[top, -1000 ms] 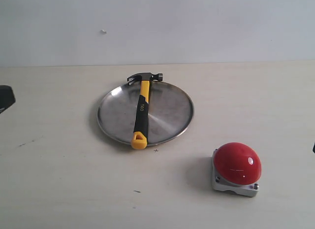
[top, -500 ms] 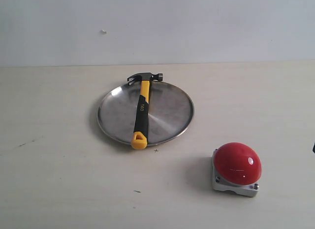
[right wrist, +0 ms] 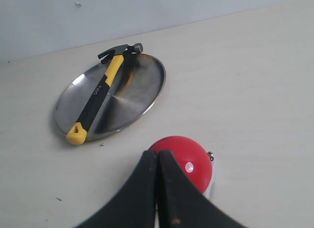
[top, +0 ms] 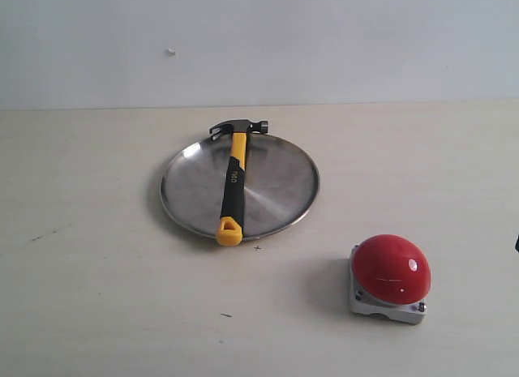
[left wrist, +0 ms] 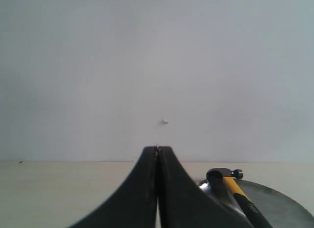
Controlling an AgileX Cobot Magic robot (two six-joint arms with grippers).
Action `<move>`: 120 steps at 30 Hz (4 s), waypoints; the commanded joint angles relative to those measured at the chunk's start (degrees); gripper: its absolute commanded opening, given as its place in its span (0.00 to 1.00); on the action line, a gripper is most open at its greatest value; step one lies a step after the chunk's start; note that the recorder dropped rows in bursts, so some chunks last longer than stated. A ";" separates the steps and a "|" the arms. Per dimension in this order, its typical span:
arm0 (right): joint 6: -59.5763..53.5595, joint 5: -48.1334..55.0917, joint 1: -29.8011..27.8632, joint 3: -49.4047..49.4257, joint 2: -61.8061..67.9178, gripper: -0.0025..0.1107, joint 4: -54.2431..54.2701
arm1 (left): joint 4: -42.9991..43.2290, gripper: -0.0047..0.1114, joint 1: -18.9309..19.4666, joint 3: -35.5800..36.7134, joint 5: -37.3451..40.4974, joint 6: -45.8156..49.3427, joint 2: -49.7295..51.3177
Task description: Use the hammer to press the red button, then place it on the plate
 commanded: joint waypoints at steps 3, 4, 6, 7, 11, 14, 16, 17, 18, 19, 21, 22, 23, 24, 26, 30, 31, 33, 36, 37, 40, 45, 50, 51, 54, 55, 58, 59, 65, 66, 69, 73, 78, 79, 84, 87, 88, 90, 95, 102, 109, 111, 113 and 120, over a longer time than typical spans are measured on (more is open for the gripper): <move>-0.08 -0.36 0.06 0.18 -0.42 0.02 -0.45 | 1.30 0.04 0.10 0.13 3.96 -0.06 -1.68; -0.08 -0.36 0.06 0.18 -0.42 0.02 -0.45 | 1.30 0.04 0.10 0.13 4.28 -0.06 -1.68; -0.08 -0.36 0.06 0.18 -0.42 0.02 -0.45 | 1.39 0.04 0.10 0.13 4.36 0.71 -1.68; -0.08 -0.36 0.06 0.18 -0.42 0.02 -0.45 | 0.95 0.04 0.10 0.13 4.98 2.44 -1.68; -0.08 -0.36 0.06 0.18 -0.42 0.02 -0.45 | -43.14 0.04 0.10 0.13 13.99 42.45 -1.68; -0.08 -0.36 0.06 0.18 -0.42 0.02 -0.45 | -49.74 0.04 0.10 0.13 18.82 54.11 -1.89; -0.08 -0.36 0.06 0.18 -0.42 0.02 -0.45 | -50.84 0.04 0.10 0.13 20.83 53.97 -2.94; -0.08 -0.36 0.06 0.18 -0.42 0.02 -0.45 | -51.82 0.04 0.10 0.13 23.71 53.97 -3.51; -0.08 -0.36 0.06 0.18 -0.42 0.02 -0.45 | -51.94 0.04 0.10 0.13 26.04 53.82 -3.51; -0.08 -0.36 0.06 0.18 -0.42 0.02 -0.45 | -51.94 0.04 0.10 0.13 26.93 53.82 -3.51; -0.08 -0.36 0.06 0.18 -0.42 0.02 -0.45 | -51.61 0.04 0.10 0.13 28.69 53.82 -3.51; -0.08 -0.36 0.06 0.18 -0.42 0.02 -0.45 | -51.61 0.04 0.10 0.13 29.04 53.82 -3.51; -0.08 -0.36 0.06 0.18 -0.42 0.02 -0.45 | -51.61 0.04 0.10 0.13 29.32 53.82 -3.51; -0.08 -0.36 0.06 0.18 -0.42 0.02 -0.45 | -51.61 0.04 0.10 0.13 29.88 53.95 -3.51; -0.08 -0.36 0.06 0.18 -0.42 0.02 -0.45 | -51.61 0.04 0.10 0.13 30.55 53.95 -3.51; -0.08 -0.36 0.06 0.18 -0.42 0.02 -0.45 | -51.61 0.04 0.10 0.13 31.07 53.95 -3.51; -0.08 -0.36 0.06 0.18 -0.42 0.02 -0.45 | -51.61 0.04 0.10 0.13 31.07 53.95 -3.51; -0.08 -0.36 0.06 0.18 -0.42 0.02 -0.45 | -51.61 0.04 0.10 0.13 31.07 53.95 -3.51; -0.08 -0.36 0.06 0.18 -0.42 0.02 -0.45 | -51.61 0.04 0.10 0.13 31.07 53.95 -3.51; -0.08 -0.36 0.06 0.18 -0.42 0.02 -0.45 | -51.61 0.04 0.10 0.13 31.07 53.95 -3.51; -0.08 -0.36 0.06 0.18 -0.42 0.02 -0.45 | -51.61 0.04 0.10 0.13 31.07 53.95 -3.51; -2.73 1.00 -1.34 0.07 -0.42 0.02 -2.13 | -51.61 0.04 0.10 0.13 31.07 53.95 -3.51; -7.71 -10.02 -16.10 0.07 -0.42 0.02 -4.22 | -51.61 0.04 0.10 0.13 31.07 53.95 -3.51; -9.55 -14.05 -19.72 0.07 -0.42 0.02 -4.77 | -51.61 0.04 0.10 0.13 31.07 53.95 -3.51; -18.31 -31.67 -32.71 0.07 -0.52 0.02 -5.13 | -51.61 0.04 0.10 0.13 31.07 53.95 -3.51; -21.75 -37.46 -37.97 0.07 -0.78 0.02 -5.13 | -51.61 0.04 0.10 0.13 31.07 53.95 -3.51; -24.23 -48.59 -46.58 0.07 -0.78 0.02 -5.13 | -51.61 0.04 0.10 0.13 31.07 53.95 -3.51; -24.23 -49.67 -48.30 0.07 -0.78 0.02 -5.13 | -51.61 0.04 0.10 0.13 31.07 53.95 -3.51; -24.23 -50.62 -50.25 0.07 -0.78 0.02 -5.13 | -51.61 0.04 0.10 0.13 31.07 53.95 -3.51; -24.23 -50.62 -50.25 0.07 -0.78 0.02 -5.13 | -51.61 0.04 0.10 0.13 31.07 53.95 -3.51; -24.23 -50.74 -50.26 0.07 -1.07 0.02 -5.13 | -51.61 0.04 0.10 0.13 31.07 53.95 -3.51; -24.61 -49.34 -50.39 0.07 -3.69 0.02 -3.64 | -51.61 0.04 0.10 0.13 31.07 53.95 -3.51; -50.39 -37.72 -50.65 0.07 -8.12 0.02 25.26 | -51.61 0.04 0.10 0.13 31.07 53.95 -3.51; -58.73 -35.60 -51.20 0.07 -9.46 0.02 32.23 | -51.61 0.04 0.10 0.13 31.07 53.95 -3.51; -73.22 -33.40 -57.74 1.85 -15.87 0.02 44.99 | -51.61 0.04 0.10 0.13 31.07 53.95 -3.51; -73.82 -33.04 -62.96 5.10 -19.86 0.02 47.15 | -51.61 0.04 0.10 0.13 31.07 53.95 -3.51; -74.55 -32.92 -64.59 6.19 -20.99 0.02 48.37 | -51.61 0.04 0.10 0.13 31.07 53.95 -3.51; -76.38 -32.40 -67.29 7.93 -22.74 0.02 51.20 | -51.61 0.04 0.10 0.13 31.07 53.95 -3.51; -90.65 -32.40 -69.76 10.74 -24.17 0.02 64.71 | -51.61 0.04 0.10 0.13 31.07 53.95 -3.51; -96.36 -31.09 -69.76 12.33 -24.17 0.02 66.49 | -51.61 0.04 0.10 0.13 31.07 53.95 -3.51; -96.36 -25.49 -69.76 12.33 -24.17 0.02 65.16 | -51.61 0.04 0.10 0.13 31.07 53.95 -3.51; -96.36 -25.49 -69.76 12.33 -24.17 0.02 65.16 | -51.61 0.04 0.10 0.13 31.07 53.95 -3.51; -96.36 -25.49 -69.76 12.33 -24.17 0.02 65.16 | -51.61 0.04 0.10 0.13 31.07 53.95 -3.51; -96.36 -25.49 -69.76 12.33 -24.17 0.02 65.16 | -51.61 0.04 0.10 0.13 31.07 53.95 -3.51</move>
